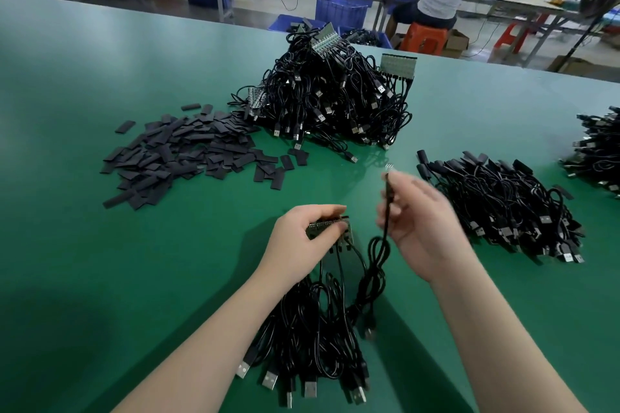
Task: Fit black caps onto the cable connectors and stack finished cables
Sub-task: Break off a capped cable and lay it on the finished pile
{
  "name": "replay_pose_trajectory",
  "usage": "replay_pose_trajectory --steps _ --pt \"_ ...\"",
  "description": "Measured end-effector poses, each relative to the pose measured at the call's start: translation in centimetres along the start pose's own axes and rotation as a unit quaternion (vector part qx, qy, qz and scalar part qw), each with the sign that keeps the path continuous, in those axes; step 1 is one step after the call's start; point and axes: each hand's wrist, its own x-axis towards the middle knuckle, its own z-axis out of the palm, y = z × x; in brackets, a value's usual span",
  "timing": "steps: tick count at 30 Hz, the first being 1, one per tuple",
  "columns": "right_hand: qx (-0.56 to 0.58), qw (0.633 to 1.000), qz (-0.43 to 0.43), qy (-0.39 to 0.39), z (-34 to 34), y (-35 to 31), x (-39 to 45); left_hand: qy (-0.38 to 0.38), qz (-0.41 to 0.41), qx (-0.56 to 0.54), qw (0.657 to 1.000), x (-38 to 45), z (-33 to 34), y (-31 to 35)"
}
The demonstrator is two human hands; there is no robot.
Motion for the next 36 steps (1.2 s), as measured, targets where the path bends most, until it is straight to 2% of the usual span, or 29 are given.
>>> replay_pose_trajectory --steps 2,4,6,8,10,12,14,16,17,19,21,23,25,27,28,30,31,33,35,36 --pt "-0.075 0.986 -0.138 0.047 0.6 -1.8 -0.3 -0.007 0.003 0.011 1.000 0.0 -0.1 0.0" --pt "-0.154 0.939 -0.293 0.091 1.8 -3.3 -0.8 0.027 0.010 0.002 1.000 -0.1 -0.6 0.1" --pt "-0.186 0.897 -0.396 0.064 3.5 -4.2 -1.3 0.085 0.013 -0.006 0.996 -0.1 -1.2 0.3" --pt "-0.207 0.884 -0.418 0.011 5.0 -4.2 -1.5 0.154 0.021 -0.005 0.988 -0.1 -2.0 0.4" --pt "-0.192 0.905 -0.380 -0.033 5.9 -3.2 -1.4 0.223 0.047 0.008 0.974 -0.1 -2.8 0.4" --pt "-0.118 0.950 -0.285 -0.047 6.2 -1.4 -1.2 0.280 0.082 0.037 0.956 -0.1 -3.6 0.4" --pt "-0.010 0.988 -0.154 -0.019 6.0 0.7 -0.7 0.314 0.120 0.093 0.937 -0.2 -4.1 0.5" --pt "0.075 0.997 -0.022 0.028 5.3 2.6 0.0 0.314 0.149 0.161 0.924 -0.4 -4.3 0.7" --pt "0.081 0.995 0.032 0.049 4.9 3.4 0.2 0.296 0.158 0.193 0.922 -0.4 -4.2 1.0" --pt "0.009 0.993 0.101 0.064 4.1 4.7 0.7 0.217 0.158 0.251 0.930 -0.7 -3.6 1.3" --pt "-0.098 0.988 0.116 0.041 3.4 5.4 1.1 0.107 0.130 0.301 0.939 -0.9 -2.9 1.4" --pt "-0.196 0.973 0.124 0.001 3.2 4.9 1.5 0.029 0.091 0.300 0.949 -0.8 -2.5 1.0" --pt "-0.287 0.948 0.130 -0.035 3.3 3.8 2.2 -0.002 0.059 0.264 0.963 -0.6 -2.8 0.5" --pt "-0.354 0.923 0.134 -0.062 3.7 2.4 3.1 -0.021 0.047 0.270 0.961 -0.4 -3.1 0.1" --pt "-0.420 0.896 0.121 -0.075 4.1 1.8 3.5 -0.029 0.043 0.288 0.956 -0.4 -3.2 -0.1" --pt "-0.597 0.796 0.051 -0.085 5.2 1.4 4.8 -0.032 0.036 0.330 0.943 -0.2 -3.3 -0.4" --pt "-0.651 0.756 0.002 -0.071 6.0 1.6 5.7 -0.036 0.037 0.353 0.934 -0.2 -3.3 -0.5" --pt "-0.687 0.719 -0.090 -0.057 7.7 3.0 7.6 -0.059 0.065 0.391 0.916 -0.2 -3.2 -0.7" --pt "-0.702 0.687 -0.123 -0.140 9.1 5.2 9.4 -0.085 0.095 0.393 0.911 -0.2 -3.1 -0.8" --pt "-0.716 0.658 -0.122 -0.198 9.5 6.3 10.1 -0.092 0.101 0.385 0.913 -0.2 -3.1 -0.8"
